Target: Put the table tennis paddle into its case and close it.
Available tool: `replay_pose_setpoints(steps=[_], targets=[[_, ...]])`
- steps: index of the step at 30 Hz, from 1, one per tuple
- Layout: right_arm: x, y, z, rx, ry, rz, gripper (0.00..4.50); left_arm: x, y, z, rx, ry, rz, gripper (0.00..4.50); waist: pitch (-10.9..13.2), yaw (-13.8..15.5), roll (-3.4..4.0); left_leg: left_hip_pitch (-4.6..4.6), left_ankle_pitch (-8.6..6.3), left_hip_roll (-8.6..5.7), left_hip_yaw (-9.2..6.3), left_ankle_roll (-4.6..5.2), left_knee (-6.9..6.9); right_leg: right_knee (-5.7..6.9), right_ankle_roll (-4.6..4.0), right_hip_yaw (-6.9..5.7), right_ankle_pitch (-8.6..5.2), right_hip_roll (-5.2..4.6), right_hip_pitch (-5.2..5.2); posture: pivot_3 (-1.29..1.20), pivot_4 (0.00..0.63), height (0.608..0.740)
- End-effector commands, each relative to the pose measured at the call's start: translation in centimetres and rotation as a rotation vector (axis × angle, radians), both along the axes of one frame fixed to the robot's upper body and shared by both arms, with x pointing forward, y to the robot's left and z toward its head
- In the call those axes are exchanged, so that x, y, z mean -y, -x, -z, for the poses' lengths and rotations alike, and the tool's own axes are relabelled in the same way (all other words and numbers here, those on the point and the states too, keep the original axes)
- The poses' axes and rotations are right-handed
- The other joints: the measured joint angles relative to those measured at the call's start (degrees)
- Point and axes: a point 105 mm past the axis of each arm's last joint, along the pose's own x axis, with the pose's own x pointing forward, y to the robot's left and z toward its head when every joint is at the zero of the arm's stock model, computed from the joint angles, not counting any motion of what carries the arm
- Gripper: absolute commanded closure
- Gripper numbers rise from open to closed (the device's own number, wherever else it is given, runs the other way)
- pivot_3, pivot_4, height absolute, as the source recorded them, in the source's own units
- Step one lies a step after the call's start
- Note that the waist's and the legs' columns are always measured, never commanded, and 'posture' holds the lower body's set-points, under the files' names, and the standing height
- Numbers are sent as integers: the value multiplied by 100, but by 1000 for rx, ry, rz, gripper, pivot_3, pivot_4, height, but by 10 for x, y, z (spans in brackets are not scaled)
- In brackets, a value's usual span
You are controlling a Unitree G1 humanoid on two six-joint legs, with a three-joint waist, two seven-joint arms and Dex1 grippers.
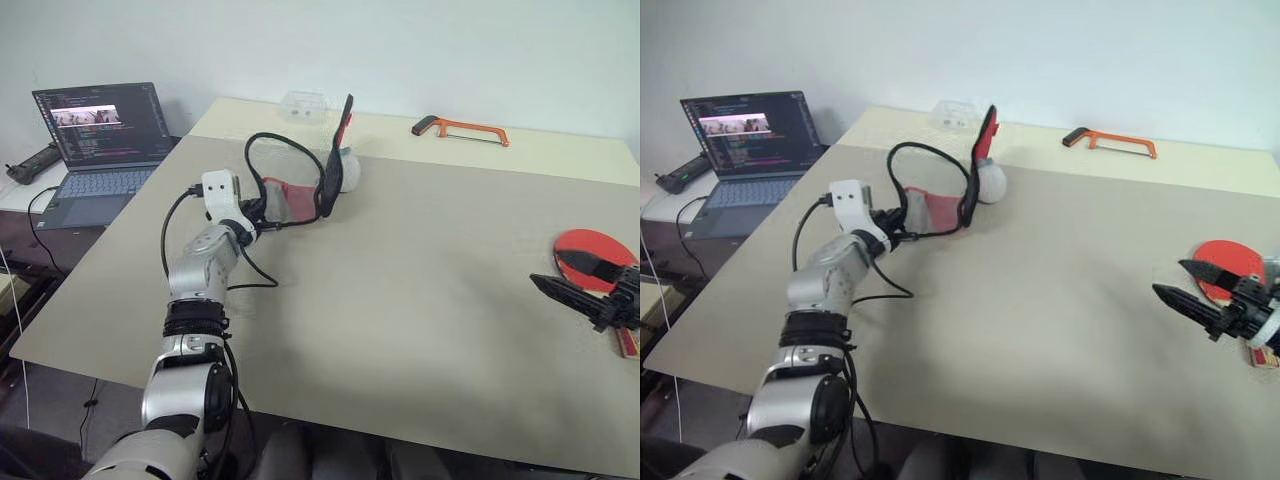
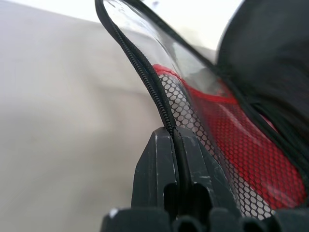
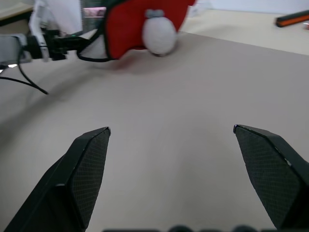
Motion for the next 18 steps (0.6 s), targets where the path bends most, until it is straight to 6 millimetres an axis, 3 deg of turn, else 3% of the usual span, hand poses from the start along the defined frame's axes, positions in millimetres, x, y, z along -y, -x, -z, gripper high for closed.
replay_pose_setpoints(steps=[1,9,18], targets=[[-19,2,-16,52,-11,-64,0,13,4,-20,90,-8,60,4476,2,2,-3,-1,0,0,-2,0,0,0,0,0,0,0,0,0,150,740],[-45,2,-15,51,-42,-141,0,27,13,-19,123,-41,133,4476,6,7,-10,-5,0,-1,-9,1,0,-4,0,-3,0,0,1,0,150,740],[-63,0,-24,80,-60,-202,0,33,16,-36,205,7,138,4476,9,13,-16,-8,-1,0,-13,2,1,-6,0,-7,1,0,1,0,150,740]])
